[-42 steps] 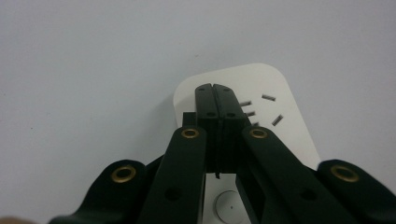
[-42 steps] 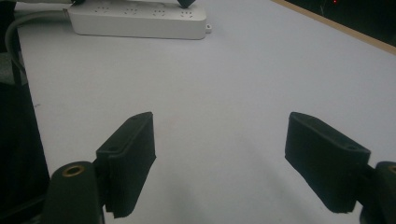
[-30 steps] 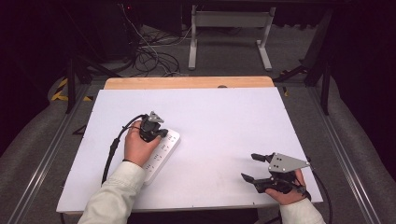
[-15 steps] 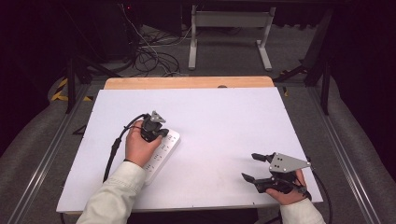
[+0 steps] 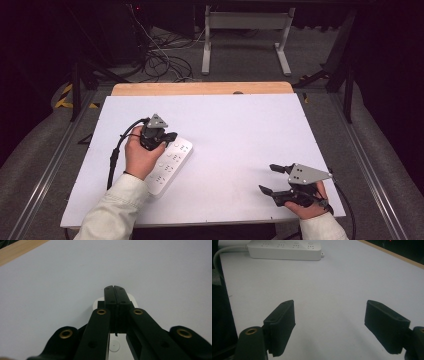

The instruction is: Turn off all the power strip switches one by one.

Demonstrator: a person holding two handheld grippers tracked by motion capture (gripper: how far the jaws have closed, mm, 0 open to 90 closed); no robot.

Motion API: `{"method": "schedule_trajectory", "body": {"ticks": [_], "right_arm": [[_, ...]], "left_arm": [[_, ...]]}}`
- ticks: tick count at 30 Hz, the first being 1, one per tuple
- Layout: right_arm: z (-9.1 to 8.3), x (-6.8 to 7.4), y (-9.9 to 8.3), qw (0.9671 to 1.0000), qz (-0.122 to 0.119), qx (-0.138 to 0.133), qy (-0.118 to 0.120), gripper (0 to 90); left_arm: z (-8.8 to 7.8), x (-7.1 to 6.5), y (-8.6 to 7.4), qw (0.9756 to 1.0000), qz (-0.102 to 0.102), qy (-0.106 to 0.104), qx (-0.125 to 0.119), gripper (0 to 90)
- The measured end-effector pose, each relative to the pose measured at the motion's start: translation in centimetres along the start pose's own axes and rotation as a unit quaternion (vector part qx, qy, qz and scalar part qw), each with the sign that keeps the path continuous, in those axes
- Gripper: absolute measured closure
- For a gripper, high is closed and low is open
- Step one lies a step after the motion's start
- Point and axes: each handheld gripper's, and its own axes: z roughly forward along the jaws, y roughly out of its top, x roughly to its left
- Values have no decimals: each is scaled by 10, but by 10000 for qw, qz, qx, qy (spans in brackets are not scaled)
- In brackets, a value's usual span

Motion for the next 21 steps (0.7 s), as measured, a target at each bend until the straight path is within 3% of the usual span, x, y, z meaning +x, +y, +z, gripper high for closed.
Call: {"method": "schedule_trajectory", "body": {"ticks": [2,4,8,12,15,21], "right_arm": [[0,0,0,10000,-4,-3,-6,247],[0,0,0,10000,6,-1,-7,247],[-1,0,-1,10000,12,-10,-12,247],[-1,0,0,10000,15,-21,-26,247],[-2,0,0,10000,12,-25,-38,246],[-3,0,0,10000,25,-72,-46,245]], "left_arm": [[-3,0,0,9999,-13,-52,-96,892],[-6,-1,0,9999,-31,-77,-108,690],[-16,-6,-1,9997,-19,-47,-218,538],[-33,-11,-3,9986,62,61,-515,324],[-48,-14,-8,9967,125,1,-802,267],[-73,-18,-33,9903,236,-135,-1360,207]]}}
